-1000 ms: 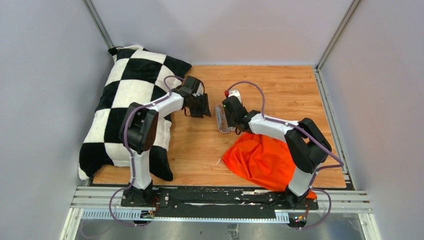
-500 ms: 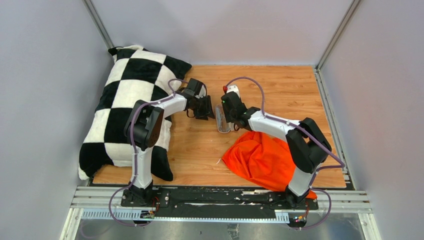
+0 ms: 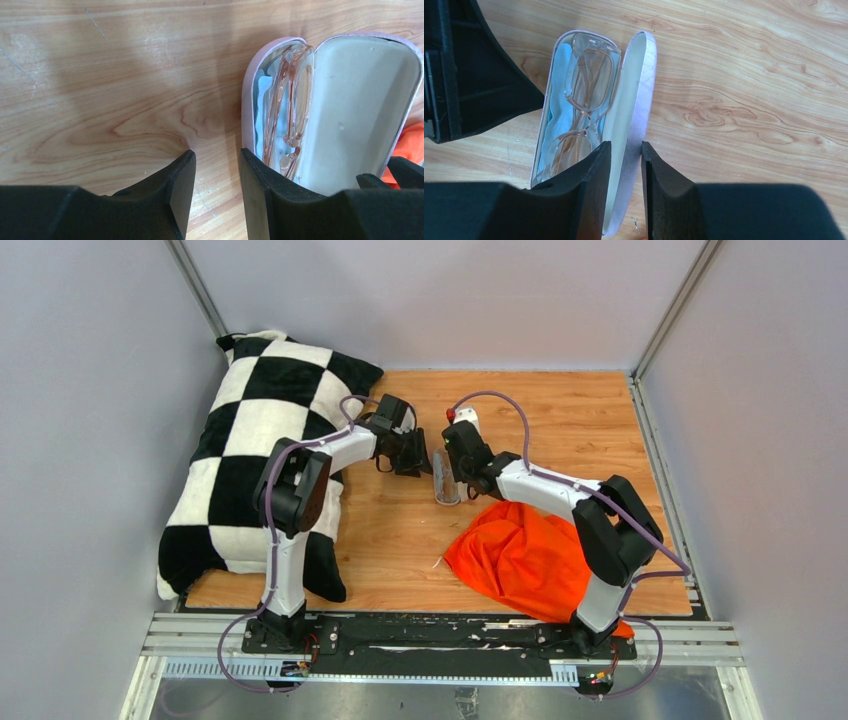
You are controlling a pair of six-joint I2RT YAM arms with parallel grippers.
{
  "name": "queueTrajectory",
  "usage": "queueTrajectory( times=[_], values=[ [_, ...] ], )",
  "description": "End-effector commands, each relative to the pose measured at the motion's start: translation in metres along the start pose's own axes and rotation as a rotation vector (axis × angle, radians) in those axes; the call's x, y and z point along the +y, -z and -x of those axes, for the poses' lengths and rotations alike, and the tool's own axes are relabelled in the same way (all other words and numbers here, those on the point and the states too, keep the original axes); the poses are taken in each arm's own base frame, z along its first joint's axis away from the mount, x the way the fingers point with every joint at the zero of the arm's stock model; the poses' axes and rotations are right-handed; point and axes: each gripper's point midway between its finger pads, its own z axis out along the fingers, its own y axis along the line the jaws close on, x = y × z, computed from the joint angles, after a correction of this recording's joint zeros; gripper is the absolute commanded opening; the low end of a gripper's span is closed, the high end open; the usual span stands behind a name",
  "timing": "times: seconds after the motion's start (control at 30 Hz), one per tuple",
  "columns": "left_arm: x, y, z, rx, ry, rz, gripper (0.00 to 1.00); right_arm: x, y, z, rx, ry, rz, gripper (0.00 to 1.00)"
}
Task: Organize the sunglasses
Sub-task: Close the sunglasses case at the center of the board.
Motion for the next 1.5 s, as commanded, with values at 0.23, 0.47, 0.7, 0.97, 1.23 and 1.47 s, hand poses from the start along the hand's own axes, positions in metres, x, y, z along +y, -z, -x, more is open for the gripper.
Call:
queueTrajectory(
  times=[0.23,0.47,0.7,0.97,1.23,1.47],
  values=[
    [0.008,-0.025,-0.022,0.068,0.015,0.007,0.46,0.024,-0.002,-0.006,0.033,-0.026,0.077,0.25],
    [0.007,-0.027,-0.023,0.067,0.021,0.0,0.46,0.039,-0.009,-0.014,0.058,-0.051,0.139,0.24],
    [0.006,-0.029,-0.022,0.071,0.022,-0.007,0.46,0.05,-0.013,-0.015,0.076,-0.064,0.18,0.23],
    [0.006,-0.031,-0.022,0.074,0.02,-0.008,0.46,0.056,-0.018,-0.024,0.106,-0.076,0.196,0.24],
    [0.006,-0.02,-0.017,0.055,0.0,0.012,0.45,0.047,0.001,-0.001,0.047,-0.064,0.191,0.29],
    [-0.002,0.017,-0.004,-0.017,-0.049,0.042,0.46,-0.005,0.033,0.026,-0.051,-0.096,0.092,0.4]
  ],
)
